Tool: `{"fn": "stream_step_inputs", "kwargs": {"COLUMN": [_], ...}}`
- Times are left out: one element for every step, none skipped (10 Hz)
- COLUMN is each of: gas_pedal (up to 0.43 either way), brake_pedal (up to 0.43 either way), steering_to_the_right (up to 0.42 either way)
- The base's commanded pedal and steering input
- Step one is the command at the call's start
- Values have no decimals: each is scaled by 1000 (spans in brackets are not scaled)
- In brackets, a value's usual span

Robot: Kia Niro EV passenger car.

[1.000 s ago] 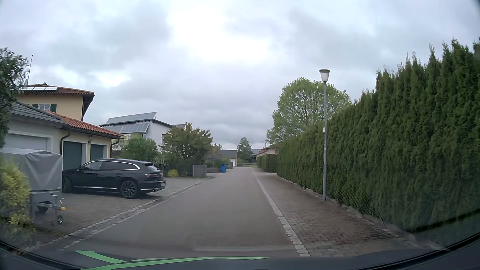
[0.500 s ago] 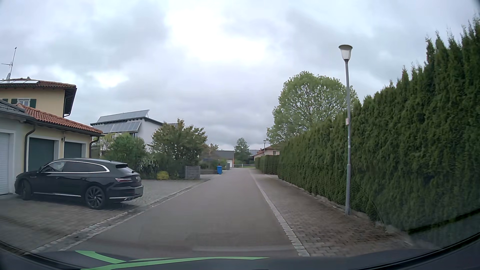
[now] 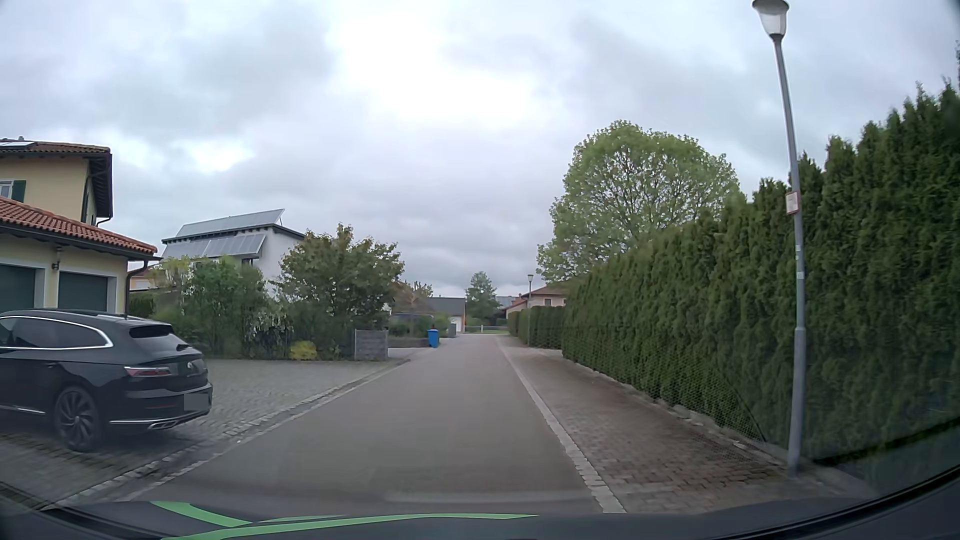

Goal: Follow the waypoints while adhering to traffic rules and regulations

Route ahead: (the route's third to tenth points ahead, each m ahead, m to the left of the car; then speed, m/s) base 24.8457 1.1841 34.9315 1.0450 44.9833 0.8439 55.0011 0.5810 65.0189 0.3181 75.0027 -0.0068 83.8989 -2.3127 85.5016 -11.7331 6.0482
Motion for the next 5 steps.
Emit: {"fn": "stream_step_inputs", "kwargs": {"gas_pedal": [197,197,189,189,189], "brake_pedal": [0,0,0,0,0], "steering_to_the_right": [7,6,6,6,6]}}
